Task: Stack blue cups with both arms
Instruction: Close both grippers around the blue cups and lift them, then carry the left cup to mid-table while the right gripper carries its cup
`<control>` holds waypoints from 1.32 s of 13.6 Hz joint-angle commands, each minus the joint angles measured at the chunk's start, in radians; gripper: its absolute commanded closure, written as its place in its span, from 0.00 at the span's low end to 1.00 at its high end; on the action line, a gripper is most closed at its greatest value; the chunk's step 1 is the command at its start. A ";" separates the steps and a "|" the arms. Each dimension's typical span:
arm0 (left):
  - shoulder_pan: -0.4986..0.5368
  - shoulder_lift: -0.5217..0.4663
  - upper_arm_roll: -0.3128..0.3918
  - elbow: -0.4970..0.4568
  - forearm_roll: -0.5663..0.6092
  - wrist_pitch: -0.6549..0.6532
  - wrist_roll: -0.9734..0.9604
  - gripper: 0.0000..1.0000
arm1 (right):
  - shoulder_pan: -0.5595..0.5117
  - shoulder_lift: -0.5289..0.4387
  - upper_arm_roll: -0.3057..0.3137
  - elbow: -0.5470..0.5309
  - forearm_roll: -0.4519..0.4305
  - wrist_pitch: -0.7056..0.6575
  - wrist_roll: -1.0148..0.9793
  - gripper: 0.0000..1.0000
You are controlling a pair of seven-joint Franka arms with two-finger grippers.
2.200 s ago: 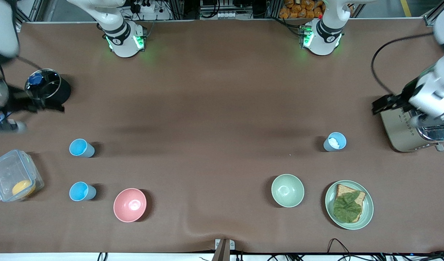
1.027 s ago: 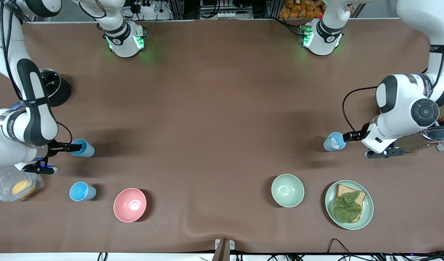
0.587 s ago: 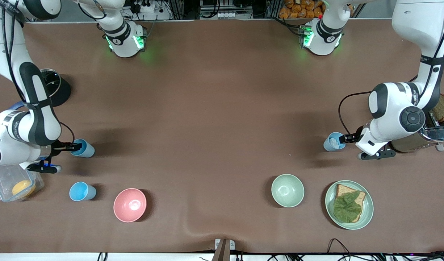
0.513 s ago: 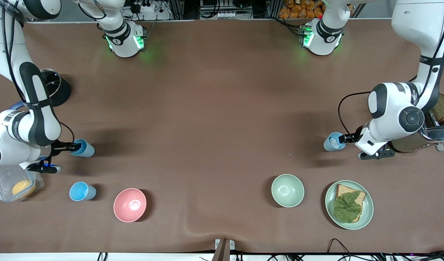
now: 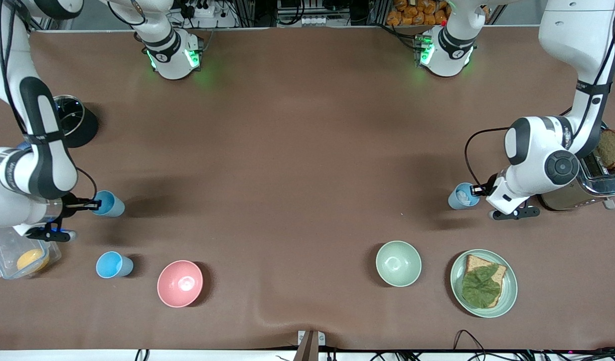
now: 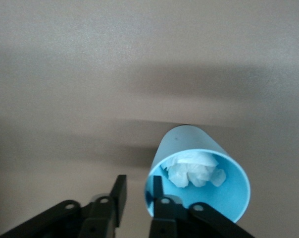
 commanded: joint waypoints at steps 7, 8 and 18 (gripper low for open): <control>0.004 -0.110 -0.164 0.053 -0.038 -0.099 -0.079 1.00 | 0.022 -0.157 0.047 -0.003 0.053 -0.176 0.001 1.00; 0.001 -0.114 -0.205 0.072 -0.058 -0.135 -0.140 1.00 | 0.023 -0.176 0.050 0.009 0.074 -0.218 0.004 1.00; -0.283 0.043 -0.436 0.282 -0.054 -0.165 -0.818 1.00 | 0.177 -0.246 0.057 0.031 0.145 -0.353 0.274 1.00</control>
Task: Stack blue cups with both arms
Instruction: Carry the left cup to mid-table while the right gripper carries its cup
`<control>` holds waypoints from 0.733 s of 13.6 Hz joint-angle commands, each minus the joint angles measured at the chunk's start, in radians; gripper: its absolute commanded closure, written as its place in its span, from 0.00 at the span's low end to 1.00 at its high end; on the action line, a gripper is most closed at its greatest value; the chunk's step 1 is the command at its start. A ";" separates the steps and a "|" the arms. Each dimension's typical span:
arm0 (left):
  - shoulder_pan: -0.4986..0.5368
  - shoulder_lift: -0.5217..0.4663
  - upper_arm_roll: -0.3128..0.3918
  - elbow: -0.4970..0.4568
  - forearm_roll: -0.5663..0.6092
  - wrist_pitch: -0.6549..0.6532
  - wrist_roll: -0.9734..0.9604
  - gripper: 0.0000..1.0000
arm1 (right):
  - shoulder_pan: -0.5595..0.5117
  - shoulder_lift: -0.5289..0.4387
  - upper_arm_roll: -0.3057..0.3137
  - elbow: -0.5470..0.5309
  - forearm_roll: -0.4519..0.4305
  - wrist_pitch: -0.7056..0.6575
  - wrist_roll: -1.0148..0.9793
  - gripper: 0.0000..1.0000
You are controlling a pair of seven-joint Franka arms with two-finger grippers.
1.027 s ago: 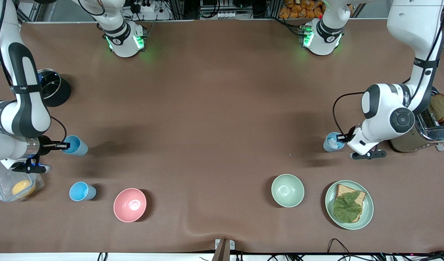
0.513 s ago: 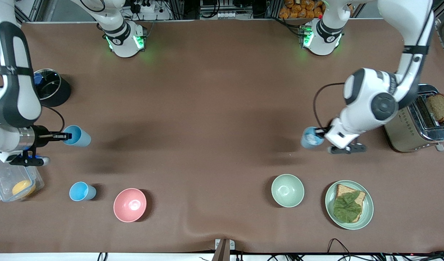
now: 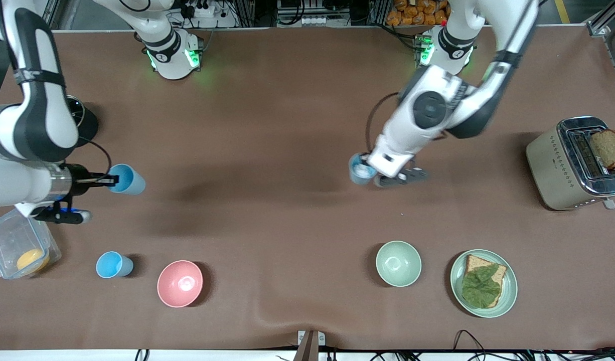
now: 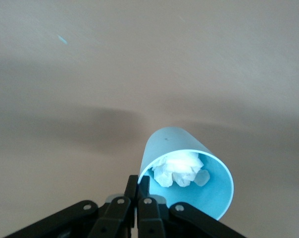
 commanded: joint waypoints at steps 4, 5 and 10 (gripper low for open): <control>-0.202 0.224 0.015 0.203 0.001 -0.021 -0.243 1.00 | 0.008 -0.028 -0.008 -0.014 0.114 -0.036 0.083 1.00; -0.214 0.238 0.015 0.211 0.001 -0.016 -0.256 1.00 | 0.013 -0.026 -0.009 -0.014 0.152 -0.035 0.132 1.00; -0.245 0.292 0.020 0.213 0.022 0.002 -0.274 1.00 | 0.001 -0.023 -0.009 -0.017 0.156 -0.039 0.126 1.00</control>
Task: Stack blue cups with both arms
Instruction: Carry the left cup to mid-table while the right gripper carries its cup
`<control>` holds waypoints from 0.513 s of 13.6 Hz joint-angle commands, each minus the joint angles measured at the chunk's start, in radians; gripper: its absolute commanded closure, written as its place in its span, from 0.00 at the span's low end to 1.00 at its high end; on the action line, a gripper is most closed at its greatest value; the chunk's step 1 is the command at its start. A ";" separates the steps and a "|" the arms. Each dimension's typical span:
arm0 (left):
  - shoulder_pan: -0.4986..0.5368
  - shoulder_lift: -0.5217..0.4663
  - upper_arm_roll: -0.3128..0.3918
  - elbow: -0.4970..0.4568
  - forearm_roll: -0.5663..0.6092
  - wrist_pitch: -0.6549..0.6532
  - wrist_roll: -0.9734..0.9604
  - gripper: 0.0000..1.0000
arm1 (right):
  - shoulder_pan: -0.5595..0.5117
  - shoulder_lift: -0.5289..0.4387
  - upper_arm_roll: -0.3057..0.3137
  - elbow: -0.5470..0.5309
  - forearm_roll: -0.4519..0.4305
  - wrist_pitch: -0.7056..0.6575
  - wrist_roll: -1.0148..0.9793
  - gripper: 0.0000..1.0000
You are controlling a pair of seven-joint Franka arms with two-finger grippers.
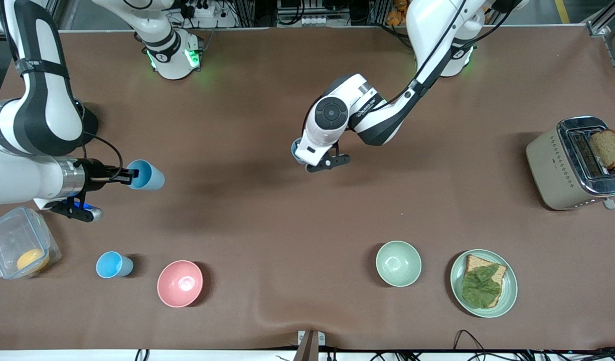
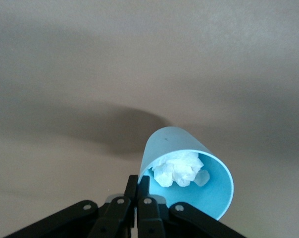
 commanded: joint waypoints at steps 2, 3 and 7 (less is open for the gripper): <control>-0.030 0.040 0.011 0.028 0.022 0.029 -0.040 1.00 | -0.004 -0.014 0.000 -0.013 0.024 -0.018 0.014 1.00; -0.030 0.042 0.011 0.028 0.022 0.035 -0.044 1.00 | -0.001 -0.014 0.000 -0.013 0.024 -0.016 0.015 1.00; -0.030 0.046 0.011 0.028 0.065 0.037 -0.044 0.57 | 0.002 -0.016 0.000 -0.014 0.024 -0.018 0.023 1.00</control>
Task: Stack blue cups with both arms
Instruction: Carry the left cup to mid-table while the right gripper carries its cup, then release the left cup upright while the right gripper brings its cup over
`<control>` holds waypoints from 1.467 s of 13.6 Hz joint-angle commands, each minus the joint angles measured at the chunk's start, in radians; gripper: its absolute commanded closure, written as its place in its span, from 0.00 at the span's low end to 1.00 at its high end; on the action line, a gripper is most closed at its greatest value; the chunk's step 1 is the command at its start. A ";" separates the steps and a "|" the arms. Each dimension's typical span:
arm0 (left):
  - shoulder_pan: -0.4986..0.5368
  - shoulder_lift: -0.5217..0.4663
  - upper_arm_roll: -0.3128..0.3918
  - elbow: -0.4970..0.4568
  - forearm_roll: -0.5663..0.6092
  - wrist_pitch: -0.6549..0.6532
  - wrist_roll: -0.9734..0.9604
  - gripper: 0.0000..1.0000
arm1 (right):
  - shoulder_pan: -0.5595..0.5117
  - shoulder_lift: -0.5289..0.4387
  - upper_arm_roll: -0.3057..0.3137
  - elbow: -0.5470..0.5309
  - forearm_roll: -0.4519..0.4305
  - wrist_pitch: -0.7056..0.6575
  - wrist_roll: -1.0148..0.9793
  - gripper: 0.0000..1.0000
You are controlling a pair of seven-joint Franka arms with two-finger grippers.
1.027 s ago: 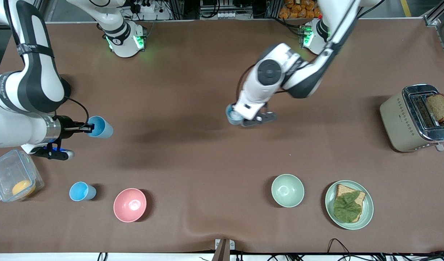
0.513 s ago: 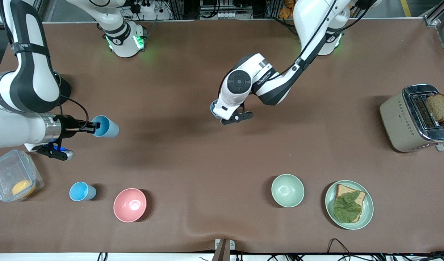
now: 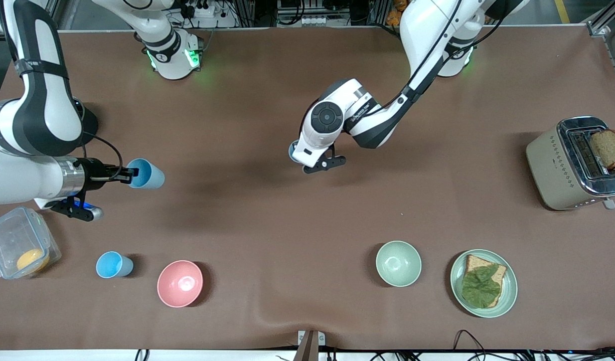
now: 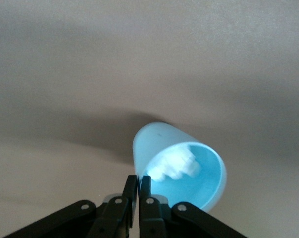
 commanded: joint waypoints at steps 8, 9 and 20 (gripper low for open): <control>0.105 -0.175 -0.004 0.021 0.054 -0.075 -0.022 0.00 | 0.151 -0.019 0.003 -0.012 0.028 0.000 0.222 1.00; 0.129 -0.224 -0.004 0.021 0.054 -0.107 -0.021 0.00 | 0.194 -0.019 0.003 -0.010 0.063 0.012 0.277 1.00; 0.543 -0.549 -0.001 0.019 0.054 -0.400 0.446 0.00 | 0.571 0.018 0.001 -0.050 0.217 0.303 0.683 1.00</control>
